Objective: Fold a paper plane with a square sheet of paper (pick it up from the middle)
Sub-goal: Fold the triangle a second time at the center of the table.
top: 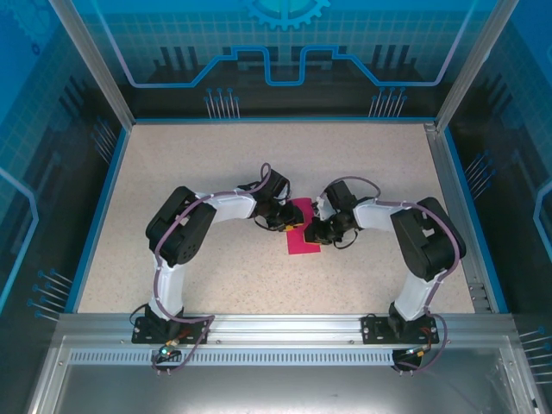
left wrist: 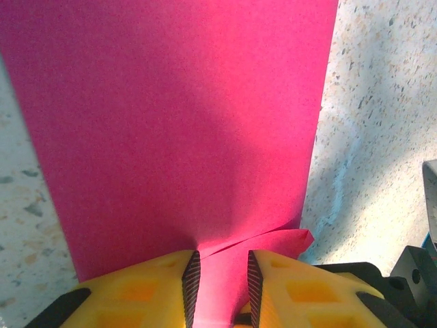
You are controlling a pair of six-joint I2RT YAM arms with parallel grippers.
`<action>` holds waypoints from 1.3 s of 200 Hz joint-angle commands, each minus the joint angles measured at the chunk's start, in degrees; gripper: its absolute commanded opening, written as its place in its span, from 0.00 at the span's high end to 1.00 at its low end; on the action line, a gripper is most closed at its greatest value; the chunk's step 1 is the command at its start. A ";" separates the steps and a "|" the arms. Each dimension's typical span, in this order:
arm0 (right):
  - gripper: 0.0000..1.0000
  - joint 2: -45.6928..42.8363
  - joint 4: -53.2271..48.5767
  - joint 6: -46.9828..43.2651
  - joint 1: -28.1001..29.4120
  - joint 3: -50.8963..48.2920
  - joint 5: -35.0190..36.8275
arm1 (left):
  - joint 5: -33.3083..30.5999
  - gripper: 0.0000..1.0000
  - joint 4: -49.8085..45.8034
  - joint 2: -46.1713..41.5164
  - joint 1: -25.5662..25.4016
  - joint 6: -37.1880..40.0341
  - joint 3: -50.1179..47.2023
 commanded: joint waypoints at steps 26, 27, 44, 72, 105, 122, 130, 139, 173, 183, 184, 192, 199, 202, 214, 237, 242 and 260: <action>0.83 -2.44 -2.68 -0.74 -1.11 -5.08 -2.28 | -2.91 0.71 -4.12 1.92 0.54 0.91 -0.46; 0.83 -2.44 -2.70 -0.76 -1.13 -5.14 -2.34 | -2.91 0.71 -4.17 1.90 0.56 0.89 -0.41; 0.83 -2.72 -2.15 -0.68 -1.83 -6.13 -3.10 | -2.90 0.71 -4.32 1.79 0.83 1.20 -0.59; 0.82 -4.26 -0.53 -0.05 -3.22 -8.34 -4.85 | -2.99 0.71 -4.15 1.53 0.93 1.21 -1.30; 0.80 -5.24 -1.72 -0.91 -3.44 -8.57 -4.76 | -2.56 0.71 -3.69 1.60 1.19 0.66 -1.33; 0.80 -5.67 -2.02 -1.11 -3.82 -9.21 -3.85 | -2.64 0.71 -3.86 1.45 1.24 0.65 -1.14; 0.80 -5.85 -2.02 -1.13 -4.18 -9.54 -3.66 | -2.64 0.71 -3.92 1.32 1.20 0.66 -0.99; 0.80 -6.17 -1.98 -1.18 -4.53 -9.92 -3.50 | -2.55 0.72 -3.95 1.27 1.24 0.61 -0.89; 0.79 -7.60 -2.41 -1.43 -5.55 -10.56 -3.37 | -2.64 0.72 -4.29 1.10 1.24 0.81 -0.57; 0.79 -7.74 -3.03 -1.60 -5.68 -10.32 -2.98 | -2.64 0.72 -4.23 1.09 1.24 0.77 -0.65; 0.79 -7.73 -3.14 -1.68 -5.66 -10.31 -2.95 | -2.64 0.72 -4.22 1.09 1.26 0.77 -0.64; 0.79 -7.65 -3.58 -1.75 -5.62 -10.17 -2.78 | -2.64 0.72 -4.25 1.09 1.21 0.68 -0.65; 0.79 -7.73 -3.55 -1.64 -5.64 -10.19 -2.74 | -2.64 0.72 -4.25 1.09 1.23 0.68 -0.70; 0.79 -7.74 -3.55 -1.58 -5.64 -10.25 -2.66 | -2.68 0.72 -4.31 1.08 1.21 0.64 -0.69; 0.79 -8.10 -3.68 -1.09 -5.62 -10.25 -2.34 | -2.64 0.71 -4.37 1.00 1.19 0.68 -0.71; 0.79 -9.74 -4.74 -0.64 -5.64 -10.25 0.33 | -2.73 0.72 -4.56 0.75 1.27 0.69 -0.76; 0.79 -10.10 -5.18 -0.69 -5.66 -10.11 1.16 | -2.73 0.72 -4.57 0.66 1.21 0.68 -0.68; 0.79 -11.00 -6.06 -0.51 -5.63 -9.21 2.90 | -2.73 0.72 -4.61 0.30 1.20 0.67 -0.63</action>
